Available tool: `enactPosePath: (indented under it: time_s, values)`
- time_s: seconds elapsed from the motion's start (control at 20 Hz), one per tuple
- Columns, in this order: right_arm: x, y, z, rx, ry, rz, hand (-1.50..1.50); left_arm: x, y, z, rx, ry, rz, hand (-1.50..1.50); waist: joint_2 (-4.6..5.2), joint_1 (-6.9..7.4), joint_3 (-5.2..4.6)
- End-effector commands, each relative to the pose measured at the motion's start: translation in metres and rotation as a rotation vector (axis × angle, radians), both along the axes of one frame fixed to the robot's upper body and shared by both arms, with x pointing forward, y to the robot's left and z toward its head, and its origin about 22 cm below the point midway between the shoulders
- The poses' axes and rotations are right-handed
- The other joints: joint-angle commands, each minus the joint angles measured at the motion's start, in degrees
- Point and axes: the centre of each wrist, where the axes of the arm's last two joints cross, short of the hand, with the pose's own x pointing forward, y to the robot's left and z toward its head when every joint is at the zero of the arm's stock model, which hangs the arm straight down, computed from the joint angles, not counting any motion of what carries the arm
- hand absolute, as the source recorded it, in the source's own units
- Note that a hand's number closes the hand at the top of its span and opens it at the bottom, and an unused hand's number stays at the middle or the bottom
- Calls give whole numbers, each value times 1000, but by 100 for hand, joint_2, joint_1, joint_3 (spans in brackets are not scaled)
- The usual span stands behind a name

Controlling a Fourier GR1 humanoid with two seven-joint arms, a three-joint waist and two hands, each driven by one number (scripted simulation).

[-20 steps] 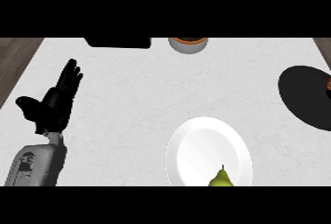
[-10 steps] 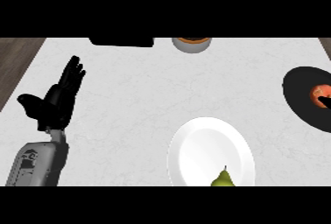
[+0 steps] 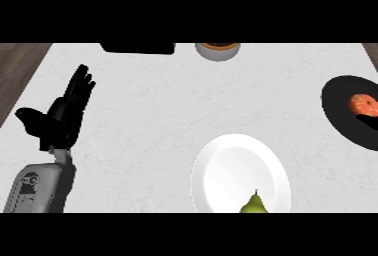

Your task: Pick the squash from the plate and place it in the pan

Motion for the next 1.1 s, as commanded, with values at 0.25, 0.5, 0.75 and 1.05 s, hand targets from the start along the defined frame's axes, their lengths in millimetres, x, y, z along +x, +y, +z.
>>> enactPosePath:
  time_s: [0.25,0.5,0.75,1.05]
  values:
    - [-26,-11,-19,157,-321,6,-150,-9,9,-8,17,24,34,0,-128,-260,-41]
    - [-64,-21,-45,258,-379,166,-150,-14,11,-13,11,39,56,0,-192,-412,-62]
    - [-94,-31,-45,237,-397,208,-150,-13,29,-20,20,35,95,0,-222,-525,-83]
    - [-147,-30,-50,244,-387,204,-150,-27,29,-19,15,35,97,0,-236,-545,-91]
